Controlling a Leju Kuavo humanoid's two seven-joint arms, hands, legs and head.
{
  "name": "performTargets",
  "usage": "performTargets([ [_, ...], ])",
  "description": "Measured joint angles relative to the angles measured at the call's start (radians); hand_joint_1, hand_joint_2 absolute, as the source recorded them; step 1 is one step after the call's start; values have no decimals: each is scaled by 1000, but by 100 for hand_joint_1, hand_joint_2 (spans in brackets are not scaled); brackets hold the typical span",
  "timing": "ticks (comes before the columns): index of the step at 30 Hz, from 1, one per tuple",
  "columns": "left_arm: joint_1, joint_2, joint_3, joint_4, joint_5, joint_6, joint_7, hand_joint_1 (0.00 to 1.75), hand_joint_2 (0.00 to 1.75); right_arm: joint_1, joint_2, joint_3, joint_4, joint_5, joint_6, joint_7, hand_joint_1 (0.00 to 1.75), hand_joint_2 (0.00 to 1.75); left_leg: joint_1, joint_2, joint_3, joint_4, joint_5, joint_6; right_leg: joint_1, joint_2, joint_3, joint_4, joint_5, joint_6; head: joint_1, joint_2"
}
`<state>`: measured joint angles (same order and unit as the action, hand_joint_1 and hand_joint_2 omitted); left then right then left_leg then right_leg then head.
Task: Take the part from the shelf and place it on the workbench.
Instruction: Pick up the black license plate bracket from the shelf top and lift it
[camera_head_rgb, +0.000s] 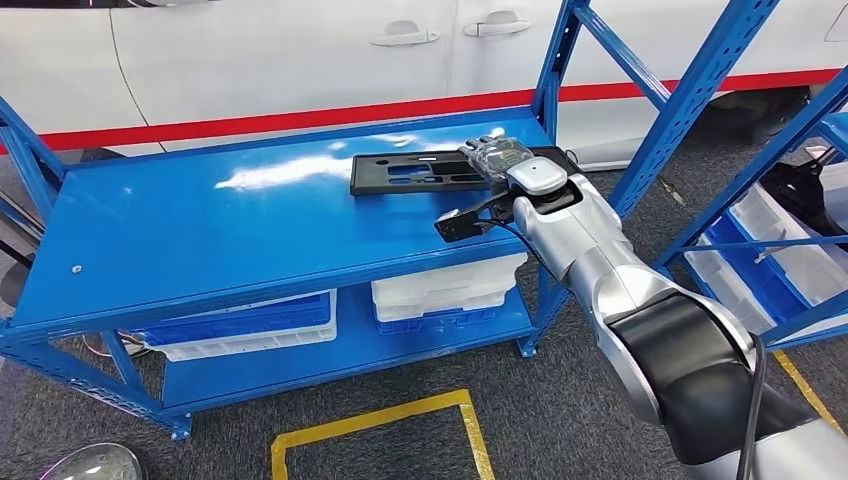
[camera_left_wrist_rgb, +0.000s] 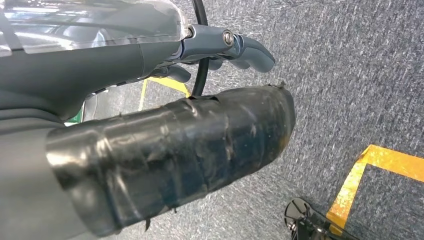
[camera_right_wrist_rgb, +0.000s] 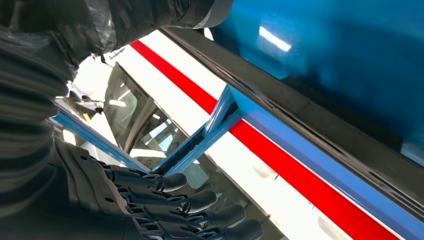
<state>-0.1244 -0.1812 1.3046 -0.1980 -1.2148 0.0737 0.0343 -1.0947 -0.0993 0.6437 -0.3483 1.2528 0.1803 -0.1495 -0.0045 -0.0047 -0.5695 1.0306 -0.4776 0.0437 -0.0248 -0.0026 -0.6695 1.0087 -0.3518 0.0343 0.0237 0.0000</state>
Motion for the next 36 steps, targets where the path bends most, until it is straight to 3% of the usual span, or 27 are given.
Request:
performTargets([
  [2,0,0,0,0,0,0,0,0,0,0,0,0,0,0,0,0,0,175,4,2,0,-7,8,10,-1,0,-3,3,-5,6,0,0],
  [3,0,0,0,0,0,0,0,0,0,0,0,0,1,0,0,0,0,175,6,3,0,-12,13,16,-1,1,-11,22,-22,8,0,0],
  [4,0,0,0,0,-1,0,0,0,0,0,0,0,1,0,0,0,0,175,8,5,-1,-15,17,20,-1,1,-28,64,-53,8,1,0],
  [6,0,0,0,0,-2,0,0,0,0,2,0,0,4,-1,0,0,0,175,6,7,-6,-16,20,25,0,1,-81,196,-127,8,0,0],
  [7,1,0,0,0,-2,0,0,0,0,5,0,0,6,-1,0,0,0,175,4,7,-9,-15,21,26,1,1,-104,257,-153,7,0,0],
  [8,2,1,0,0,-2,0,0,0,0,8,0,1,7,-1,2,1,0,175,2,6,-10,-14,21,26,2,1,-112,286,-160,5,0,0],
  [9,2,1,0,0,-3,0,0,0,0,10,0,1,9,-2,4,2,0,175,0,6,-10,-13,21,26,3,1,-100,276,-148,0,0,0],
  [10,2,1,0,0,-3,0,0,0,0,12,-1,1,10,-4,8,5,0,175,-3,5,-8,-12,20,25,6,1,-70,229,-123,-8,0,0],
  [12,1,-2,0,0,-4,-1,0,0,0,10,-2,1,11,-6,13,13,0,175,-6,4,-7,-11,18,20,17,0,6,95,-77,-31,0,0],
  [14,1,-4,0,0,-6,-3,0,0,0,6,-4,1,12,-7,14,18,0,175,-2,5,-10,-11,17,11,29,-1,42,23,-66,-50,1,0],
  [16,1,-4,0,0,-8,-4,0,0,0,5,-8,1,13,-7,14,19,0,175,2,5,-9,-15,16,-2,32,-1,48,7,-65,-57,3,0],
  [18,0,-3,0,0,-8,-4,0,0,0,5,-10,1,14,-7,14,18,0,175,1,5,-11,-3,3,-14,24,-3,63,-13,-60,-59,3,0],
  [19,0,-3,0,0,-8,-4,1,0,0,4,-10,1,14,-7,13,17,0,175,2,4,-25,30,-17,-19,19,-4,71,-23,-57,-60,3,0],
  [21,1,-2,0,0,-7,-1,3,0,0,5,-10,1,14,-8,12,14,0,175,10,4,-87,149,-70,-31,15,-6,77,-28,-57,-61,2,0],
  [23,2,0,0,0,-8,5,4,0,0,10,-9,3,14,-9,12,13,0,175,20,4,-148,248,-91,-42,12,-4,78,-24,-61,-59,2,0],
  [24,2,1,0,0,-8,7,4,0,0,13,-8,5,14,-10,12,13,0,175,24,4,-156,249,-74,-48,9,-2,78,-20,-65,-55,2,0],
  [25,3,3,0,0,-9,8,3,0,0,15,-8,6,14,-10,12,12,0,175,27,5,-144,210,-40,-53,5,-1,78,-13,-71,-50,2,0],
  [27,2,5,0,0,-9,5,0,0,0,16,-8,7,14,-11,12,12,0,175,32,4,-91,85,26,-62,-2,1,76,6,-86,-35,1,0],
  [29,2,4,0,0,-8,-1,-2,0,0,15,-9,7,14,-11,12,12,0,175,32,0,-62,19,43,-56,0,3,70,23,-97,-20,2,0],
  [33,0,4,0,0,-11,6,3,0,0,15,-9,9,14,-15,12,4,0,175,28,-2,-61,15,41,-24,-3,5,65,33,-108,-2,2,0],
  [34,0,4,0,0,-12,6,4,0,0,14,-9,10,14,-16,11,3,0,175,29,-2,-59,13,43,-17,-3,4,53,62,-128,0,2,0],
  [36,1,5,0,0,-16,9,2,0,0,14,-9,12,14,-17,11,2,0,175,27,-3,-59,10,44,-10,-2,3,-2,177,-189,2,3,0],
])
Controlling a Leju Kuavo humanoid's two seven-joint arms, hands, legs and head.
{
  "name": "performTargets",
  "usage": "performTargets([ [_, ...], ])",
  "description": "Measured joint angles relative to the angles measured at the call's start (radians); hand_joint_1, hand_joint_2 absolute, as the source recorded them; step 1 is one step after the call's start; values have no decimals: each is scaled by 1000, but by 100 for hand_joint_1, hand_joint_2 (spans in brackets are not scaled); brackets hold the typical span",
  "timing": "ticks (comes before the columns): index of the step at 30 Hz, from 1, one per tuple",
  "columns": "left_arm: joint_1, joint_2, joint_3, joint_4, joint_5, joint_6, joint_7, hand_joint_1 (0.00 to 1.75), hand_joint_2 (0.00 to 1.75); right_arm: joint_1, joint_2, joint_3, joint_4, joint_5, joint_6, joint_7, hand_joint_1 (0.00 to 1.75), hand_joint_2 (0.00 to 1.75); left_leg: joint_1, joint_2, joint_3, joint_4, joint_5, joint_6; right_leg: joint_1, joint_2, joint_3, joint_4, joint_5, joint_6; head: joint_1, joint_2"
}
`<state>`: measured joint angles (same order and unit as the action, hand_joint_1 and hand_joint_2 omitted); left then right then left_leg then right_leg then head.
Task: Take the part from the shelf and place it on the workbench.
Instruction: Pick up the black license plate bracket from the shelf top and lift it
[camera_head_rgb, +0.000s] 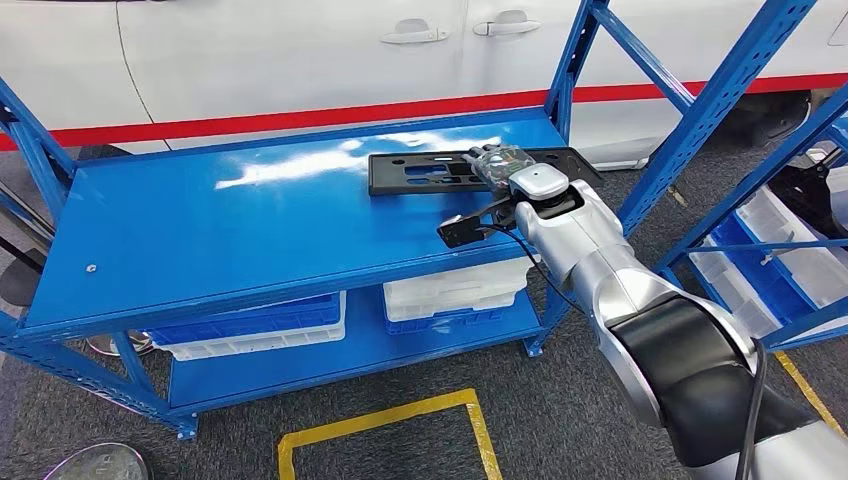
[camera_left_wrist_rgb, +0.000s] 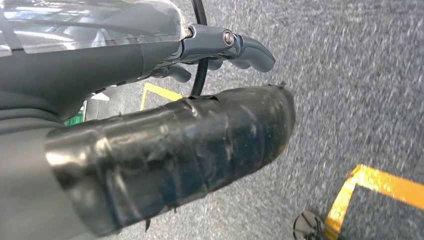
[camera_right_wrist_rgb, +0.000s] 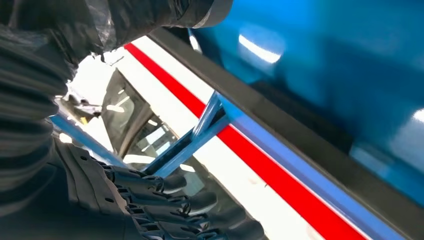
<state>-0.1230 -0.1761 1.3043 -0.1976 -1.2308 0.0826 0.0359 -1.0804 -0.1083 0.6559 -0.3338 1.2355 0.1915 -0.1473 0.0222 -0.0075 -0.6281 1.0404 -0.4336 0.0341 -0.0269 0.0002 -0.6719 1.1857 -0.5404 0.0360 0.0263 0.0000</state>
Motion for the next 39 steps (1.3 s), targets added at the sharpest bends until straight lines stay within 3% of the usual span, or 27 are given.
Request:
performTargets([
  [2,1,1,0,0,-3,2,-3,0,0,4,0,2,1,0,0,-1,0,175,-6,-1,0,0,-1,3,4,0,-61,112,-38,-3,0,0],
  [3,2,0,0,0,-3,-1,-2,0,0,6,0,2,2,-1,0,-1,0,175,-10,-2,1,0,-1,4,8,0,-70,125,-31,-9,0,0],
  [4,1,0,0,0,0,-4,2,0,0,7,0,2,2,-1,0,-2,0,175,-15,-3,3,0,-2,5,12,0,-61,98,-5,-18,0,0],
  [6,1,-1,0,0,5,-7,12,0,0,3,0,2,2,-2,0,-3,0,87,-23,-3,8,-1,-4,8,27,1,-1,-28,64,-49,-1,0],
  [8,0,-5,0,0,6,-7,17,0,0,-1,1,2,2,-7,0,-3,0,0,-26,-3,10,-2,-5,8,40,-2,45,-126,100,-77,-3,0],
  [9,0,-5,0,0,5,-8,17,0,0,-2,1,2,2,-10,0,-4,0,0,-25,-2,9,-2,-7,8,43,-4,54,-145,100,-74,-3,0],
  [12,0,-3,0,0,3,-11,16,0,0,1,1,2,3,-19,1,-4,0,0,-23,1,9,0,-11,9,43,-4,58,-157,102,-35,-3,0],
  [21,0,-2,0,0,-2,-20,13,0,0,19,-13,2,14,-35,0,26,0,0,-22,2,12,-6,-8,3,43,-3,56,-156,102,-38,-3,0],
  [26,2,1,0,0,-7,-21,17,0,0,21,-45,2,25,-48,0,49,0,0,-22,1,20,-20,-2,15,41,-5,61,-160,101,-30,-3,0],
  [28,2,0,0,0,-8,-22,21,0,0,19,-56,2,26,-49,-1,47,0,0,-14,5,31,-40,7,20,39,-1,42,-115,69,-22,-2,0],
  [31,0,0,0,0,-7,-23,21,0,0,25,-65,2,29,-50,0,43,0,0,-10,10,34,-45,8,20,21,0,-47,60,-14,-4,-2,0],
  [32,0,0,0,0,-7,-23,20,0,0,30,-66,2,31,-50,0,42,0,0,-8,10,35,-44,7,18,13,0,-65,93,-17,2,-3,0],
  [33,0,0,0,0,-7,-23,19,0,0,34,-66,2,32,-50,0,40,0,0,-5,9,35,-41,4,14,5,0,-66,90,-2,8,-3,0],
  [34,0,0,0,0,-7,-23,18,0,0,37,-66,2,33,-49,0,39,0,0,-1,8,35,-36,0,9,-2,-1,-46,47,31,14,-3,0],
  [36,1,1,0,0,-8,-23,17,0,0,38,-67,2,34,-47,0,36,0,0,4,4,33,-22,-11,-7,-10,0,17,-83,91,24,-2,0],
  [37,1,1,0,0,-9,-22,17,0,0,39,-67,2,34,-46,0,35,0,0,4,2,31,-15,-15,-15,-9,2,38,-126,104,22,-2,0],
  [39,0,2,0,0,-9,-22,17,0,0,42,-68,2,34,-45,-1,33,0,0,1,0,29,-11,-20,-22,-5,6,48,-149,104,10,-3,0],
])
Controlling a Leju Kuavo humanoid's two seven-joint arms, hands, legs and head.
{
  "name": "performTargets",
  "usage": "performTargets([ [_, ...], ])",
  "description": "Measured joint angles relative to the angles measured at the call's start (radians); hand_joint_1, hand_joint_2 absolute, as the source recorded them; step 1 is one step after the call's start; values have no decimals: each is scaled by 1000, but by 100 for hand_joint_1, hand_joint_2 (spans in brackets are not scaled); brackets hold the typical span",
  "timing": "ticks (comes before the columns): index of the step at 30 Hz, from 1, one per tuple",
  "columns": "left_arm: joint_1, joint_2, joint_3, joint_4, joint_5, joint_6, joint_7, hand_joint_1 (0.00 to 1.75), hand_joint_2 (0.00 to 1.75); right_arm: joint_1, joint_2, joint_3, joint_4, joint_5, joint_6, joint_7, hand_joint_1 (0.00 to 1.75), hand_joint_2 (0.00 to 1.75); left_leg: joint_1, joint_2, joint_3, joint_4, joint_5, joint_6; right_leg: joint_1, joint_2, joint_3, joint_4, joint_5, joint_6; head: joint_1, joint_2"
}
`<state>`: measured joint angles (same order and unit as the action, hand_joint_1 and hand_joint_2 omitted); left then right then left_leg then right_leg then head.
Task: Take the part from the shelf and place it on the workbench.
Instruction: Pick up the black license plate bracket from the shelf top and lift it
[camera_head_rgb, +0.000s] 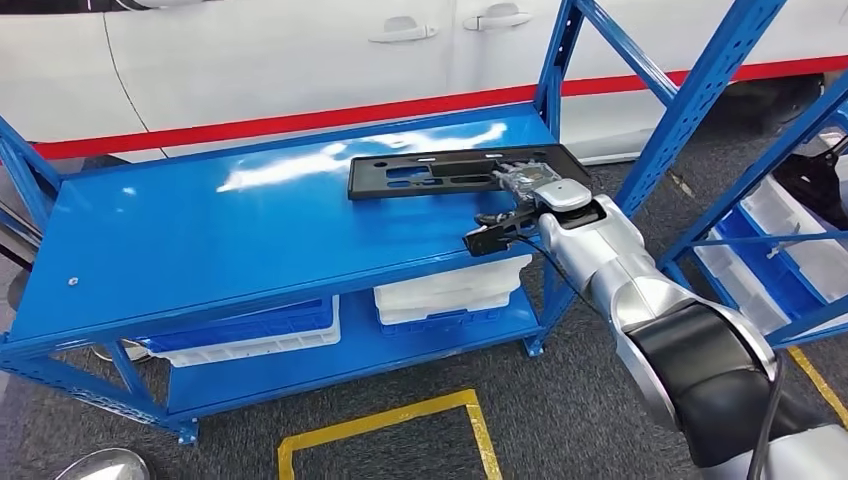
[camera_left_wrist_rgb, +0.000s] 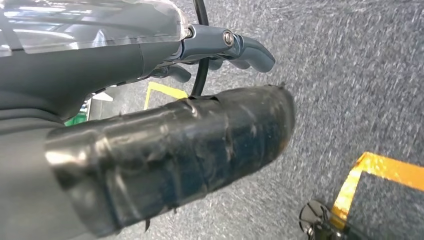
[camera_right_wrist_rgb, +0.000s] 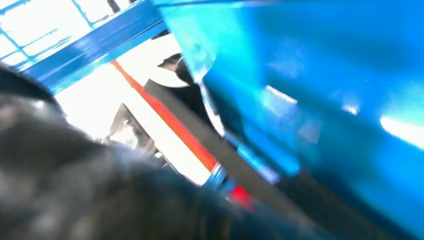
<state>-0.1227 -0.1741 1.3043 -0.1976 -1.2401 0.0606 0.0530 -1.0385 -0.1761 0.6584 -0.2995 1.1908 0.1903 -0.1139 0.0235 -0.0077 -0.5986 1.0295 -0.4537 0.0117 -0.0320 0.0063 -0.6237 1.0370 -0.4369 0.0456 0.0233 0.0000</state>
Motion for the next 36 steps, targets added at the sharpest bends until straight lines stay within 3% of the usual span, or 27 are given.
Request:
performTargets([
  [4,0,-2,0,0,-2,-8,1,0,0,4,0,0,0,0,-1,-3,0,0,1,0,3,-4,2,20,2,3,0,-2,0,-14,0,0],
  [7,0,-3,0,0,9,-16,4,0,0,4,0,0,0,1,-1,-5,0,0,3,1,7,-10,3,18,6,4,0,0,-2,-21,0,0],
  [9,0,-3,1,0,15,-9,0,0,0,5,-1,0,0,1,-1,-4,0,0,4,1,8,-13,3,13,7,4,0,1,-3,-24,0,0],
  [13,0,-3,0,0,16,-4,-6,0,0,5,-1,0,0,1,-2,-2,0,0,7,1,10,-16,3,-12,9,4,-1,2,-4,-26,0,0],
  [19,0,-3,0,0,11,-7,-6,0,0,5,-1,0,0,3,-6,-3,0,0,5,1,9,-14,2,-17,10,3,1,1,-4,-26,0,0],
  [23,0,-4,0,0,4,-13,-3,0,0,9,-1,0,0,7,-37,-4,0,175,4,0,8,-11,1,-18,9,3,3,1,-4,-26,0,0],
  [36,0,-6,0,0,3,-15,-7,0,0,18,10,0,0,23,-66,-13,0,175,3,0,7,-9,1,-18,9,1,6,-2,-3,-24,0,0],
])
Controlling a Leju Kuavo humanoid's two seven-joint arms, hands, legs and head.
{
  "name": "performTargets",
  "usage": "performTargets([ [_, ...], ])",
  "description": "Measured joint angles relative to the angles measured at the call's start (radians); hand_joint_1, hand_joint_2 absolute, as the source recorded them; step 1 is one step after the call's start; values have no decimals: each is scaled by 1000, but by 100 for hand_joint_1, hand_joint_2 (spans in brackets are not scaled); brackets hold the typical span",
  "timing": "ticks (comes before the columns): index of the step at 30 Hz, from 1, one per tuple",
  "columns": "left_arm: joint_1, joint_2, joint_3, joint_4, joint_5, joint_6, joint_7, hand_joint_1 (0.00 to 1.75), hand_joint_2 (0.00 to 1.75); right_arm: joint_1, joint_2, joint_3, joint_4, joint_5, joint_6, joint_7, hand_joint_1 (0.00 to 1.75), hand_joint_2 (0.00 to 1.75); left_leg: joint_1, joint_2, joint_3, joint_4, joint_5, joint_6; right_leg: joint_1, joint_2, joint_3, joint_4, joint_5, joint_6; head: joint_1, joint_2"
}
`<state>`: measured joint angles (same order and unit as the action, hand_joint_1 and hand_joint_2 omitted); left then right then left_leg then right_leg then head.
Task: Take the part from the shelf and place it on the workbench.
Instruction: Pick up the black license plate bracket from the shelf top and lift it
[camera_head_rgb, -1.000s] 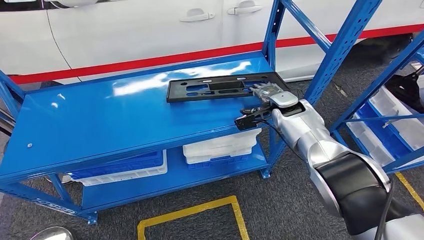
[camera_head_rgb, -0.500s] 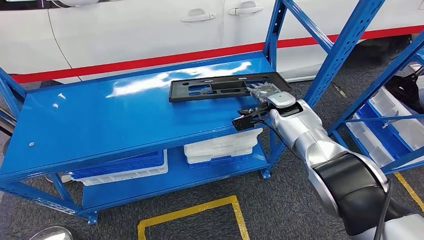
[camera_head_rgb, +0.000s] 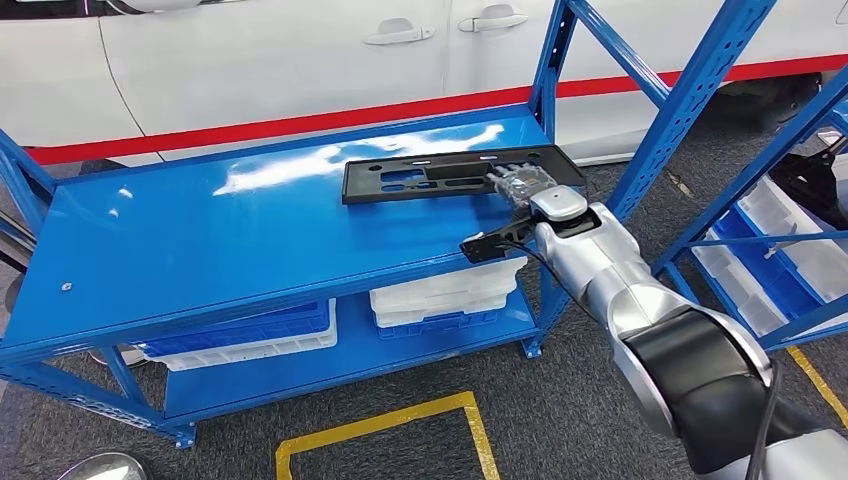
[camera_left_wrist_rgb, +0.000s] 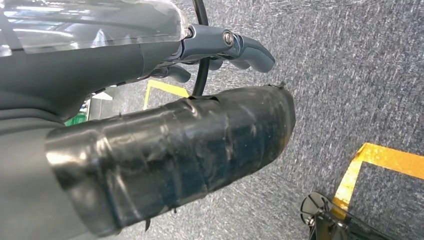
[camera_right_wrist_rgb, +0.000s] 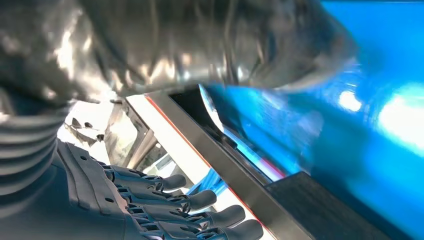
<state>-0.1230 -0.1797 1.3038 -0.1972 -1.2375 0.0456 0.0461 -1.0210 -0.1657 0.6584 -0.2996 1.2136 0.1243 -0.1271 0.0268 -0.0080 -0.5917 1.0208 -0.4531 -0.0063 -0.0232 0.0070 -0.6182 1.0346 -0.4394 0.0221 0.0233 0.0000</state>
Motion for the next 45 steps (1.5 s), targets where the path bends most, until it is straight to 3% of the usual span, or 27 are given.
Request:
performTargets([
  [7,0,-3,0,0,-3,0,-2,0,0,3,2,0,0,4,0,12,0,175,0,0,0,0,0,0,0,-1,0,0,0,0,0,0],
  [8,0,-4,0,0,-4,3,-3,0,0,4,2,0,0,4,0,14,0,131,-1,0,-1,3,-1,3,-2,-1,0,-1,1,2,0,0],
  [11,0,-10,-1,0,-6,13,-5,0,0,10,3,0,0,6,0,28,0,0,0,0,13,-23,-10,37,-7,-2,5,8,21,22,1,0],
  [13,1,-15,-1,0,-6,14,-4,0,0,7,1,0,0,8,1,30,0,0,4,1,40,-45,-12,51,-8,-2,-16,46,5,26,1,0],
  [16,0,-18,-1,0,-6,16,-2,0,0,9,-1,0,0,11,3,30,0,0,6,4,60,-46,-18,51,-11,-2,-112,196,-62,33,1,0],
  [17,1,-19,-1,0,-7,16,-1,0,0,13,-2,0,1,12,5,30,0,0,7,4,67,-45,-24,47,-14,-3,-137,228,-65,38,1,0],
  [18,2,-20,-1,0,-7,16,0,0,0,17,-3,0,1,14,8,30,0,0,10,2,76,-43,-32,41,-18,-4,-145,226,-48,43,1,0],
  [21,6,-23,-1,0,-9,16,3,0,0,22,-5,0,3,19,14,31,0,0,22,1,109,-32,-69,14,-28,-10,-87,65,49,58,1,0],
  [23,6,-25,-1,0,-11,16,4,0,0,26,-6,0,5,22,18,31,0,0,23,2,118,-29,-88,-5,-20,-12,-65,7,55,43,2,0],
  [26,2,-28,-1,0,-12,17,5,0,0,27,-6,0,5,22,14,30,0,0,23,4,128,-20,-89,-25,-13,-8,-47,9,28,-2,2,0],
  [27,1,-29,-1,0,-12,18,7,0,0,25,-6,0,5,22,12,30,0,0,25,5,118,13,-78,-28,-12,-9,-31,6,20,-12,2,0],
  [29,-1,-30,-1,0,-11,21,18,0,0,24,-6,0,5,23,13,30,0,0,25,6,48,133,-74,-27,-9,-11,3,-6,6,-27,2,0],
  [31,-1,-30,-1,0,-9,26,30,0,0,26,-4,0,6,25,14,28,0,0,18,7,-42,242,-123,-22,-2,-10,32,-15,-13,-37,2,0],
  [33,3,-30,-1,0,-8,30,35,0,0,28,0,0,6,25,15,28,0,0,9,7,-96,258,-164,-12,4,-3,61,-19,-34,-41,2,0],
  [34,5,-30,-1,0,-8,30,36,0,0,29,1,0,6,26,16,28,0,0,4,7,-107,226,-150,-3,8,1,77,-19,-46,-41,2,0],
  [35,6,-30,-1,0,-7,31,37,0,0,30,2,0,6,26,17,28,0,0,-2,7,-108,173,-106,8,11,3,93,-19,-59,-41,2,0],
  [36,8,-30,-1,0,-6,30,37,0,0,31,3,0,6,26,17,28,0,0,-10,6,-105,110,-37,22,14,4,106,-19,-71,-40,2,0],
  [38,9,-29,-1,0,-3,23,34,0,0,31,7,0,8,28,21,28,0,0,-23,4,-100,28,61,40,18,8,121,-17,-91,-32,3,0],
  [39,9,-29,-1,0,-1,19,33,0,0,31,8,0,8,29,22,28,0,44,-27,3,-99,15,81,44,19,10,123,-17,-98,-26,3,0],
  [42,3,-31,-1,0,1,12,27,0,0,20,10,0,8,31,25,27,0,175,-27,3,-86,6,75,48,17,8,127,-15,-116,-7,3,0],
  [44,0,-32,-1,0,1,10,23,0,0,11,9,0,8,32,25,24,0,175,-22,4,-72,-6,71,56,15,1,97,49,-151,2,3,0],
  [45,-1,-31,-1,0,0,10,22,0,0,9,9,0,8,32,25,22,0,175,-22,3,-68,-7,68,60,14,-1,62,110,-174,6,3,0],
])
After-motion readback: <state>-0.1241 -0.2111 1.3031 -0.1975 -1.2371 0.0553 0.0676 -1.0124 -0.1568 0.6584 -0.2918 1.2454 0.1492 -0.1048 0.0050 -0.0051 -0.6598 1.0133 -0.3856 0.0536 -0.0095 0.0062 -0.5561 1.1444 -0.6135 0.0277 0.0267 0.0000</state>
